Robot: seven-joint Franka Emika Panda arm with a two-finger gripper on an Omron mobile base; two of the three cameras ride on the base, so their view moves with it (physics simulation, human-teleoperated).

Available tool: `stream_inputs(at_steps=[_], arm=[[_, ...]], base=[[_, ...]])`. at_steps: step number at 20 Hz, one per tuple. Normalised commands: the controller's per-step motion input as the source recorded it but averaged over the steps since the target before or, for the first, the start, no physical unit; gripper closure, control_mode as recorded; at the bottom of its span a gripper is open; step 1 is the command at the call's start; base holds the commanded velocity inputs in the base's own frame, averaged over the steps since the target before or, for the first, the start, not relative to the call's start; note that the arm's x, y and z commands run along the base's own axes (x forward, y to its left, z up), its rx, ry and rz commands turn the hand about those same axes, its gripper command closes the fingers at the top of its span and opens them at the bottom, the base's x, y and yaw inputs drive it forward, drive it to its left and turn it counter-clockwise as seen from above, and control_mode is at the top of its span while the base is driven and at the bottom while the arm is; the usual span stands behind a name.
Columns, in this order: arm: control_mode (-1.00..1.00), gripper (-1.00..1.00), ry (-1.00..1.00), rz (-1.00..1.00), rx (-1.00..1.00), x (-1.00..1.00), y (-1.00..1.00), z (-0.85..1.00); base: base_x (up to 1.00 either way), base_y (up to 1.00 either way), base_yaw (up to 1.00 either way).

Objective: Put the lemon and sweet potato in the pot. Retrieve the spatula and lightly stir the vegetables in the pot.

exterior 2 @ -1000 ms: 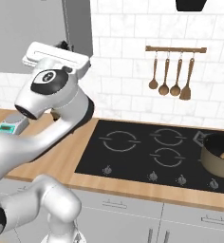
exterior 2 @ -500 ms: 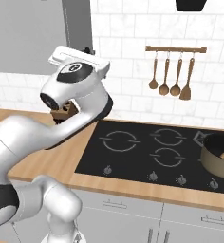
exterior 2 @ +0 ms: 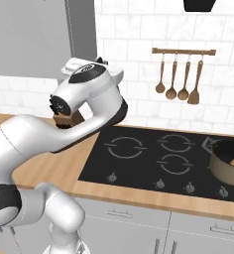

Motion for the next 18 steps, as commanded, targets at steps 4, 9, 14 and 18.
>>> stream_inputs(at_steps=[4,9,14,18], arm=[[1.00,1.00,0.00,0.00,0.00,0.00,0.00,0.00],[1.00,1.00,0.00,0.00,0.00,0.00,0.00,0.00],[1.00,1.00,0.00,0.00,0.00,0.00,0.00,0.00],[1.00,1.00,0.00,0.00,0.00,0.00,0.00,0.00]], base=[[-0.38,-0.33,0.00],[-0.54,-0.77,0.00],[-0.07,-0.95,0.01],[0.33,-0.96,0.09]])
